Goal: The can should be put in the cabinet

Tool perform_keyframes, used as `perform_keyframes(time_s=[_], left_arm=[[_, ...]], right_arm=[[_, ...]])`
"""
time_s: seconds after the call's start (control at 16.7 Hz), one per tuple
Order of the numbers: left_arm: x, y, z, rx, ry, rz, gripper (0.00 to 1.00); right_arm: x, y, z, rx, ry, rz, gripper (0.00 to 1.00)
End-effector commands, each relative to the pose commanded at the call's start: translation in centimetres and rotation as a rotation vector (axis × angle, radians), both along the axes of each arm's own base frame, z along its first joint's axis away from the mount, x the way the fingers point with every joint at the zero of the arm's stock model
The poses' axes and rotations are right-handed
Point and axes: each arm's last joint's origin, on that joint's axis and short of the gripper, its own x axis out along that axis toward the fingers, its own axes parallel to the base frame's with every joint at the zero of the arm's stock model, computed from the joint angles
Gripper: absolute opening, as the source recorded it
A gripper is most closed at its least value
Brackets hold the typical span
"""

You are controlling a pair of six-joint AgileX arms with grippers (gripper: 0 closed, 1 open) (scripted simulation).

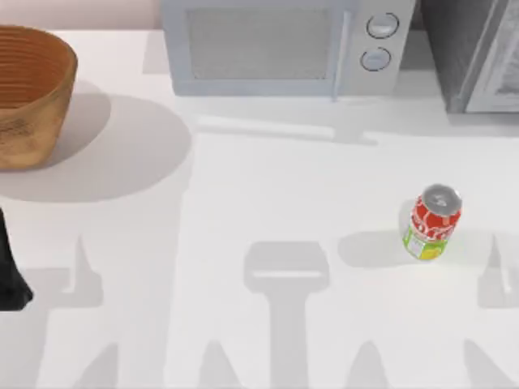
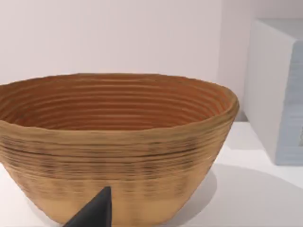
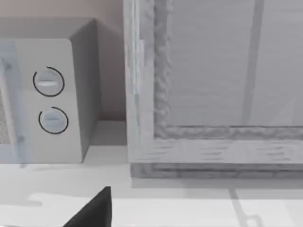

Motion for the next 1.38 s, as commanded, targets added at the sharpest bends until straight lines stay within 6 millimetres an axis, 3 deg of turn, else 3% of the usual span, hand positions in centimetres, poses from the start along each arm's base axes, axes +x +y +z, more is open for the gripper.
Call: perform_keyframes(time_s=[0.42,0.78,1.02,1.38], left_arm=[[0.0,0.0,0.0,0.0,0.0,0.0,1.0],[0.0,0.0,0.0,0.0,0.0,0.0,1.0],[0.0,0.0,0.0,0.0,0.0,0.0,1.0],[0.0,0.0,0.0,0.0,0.0,0.0,1.0]], right_arm=[[0.6,0.6,1.4,0.025,-0.05,0.022,1.0],[3.4,2.8,1.7,0.077,-0.007,0.042,1.0],[5.7,5.4,-0.3,0.078,0.097,0.037,1.0],[7.4,9.8,-5.3,0.026,0.21,0.015,1.0]])
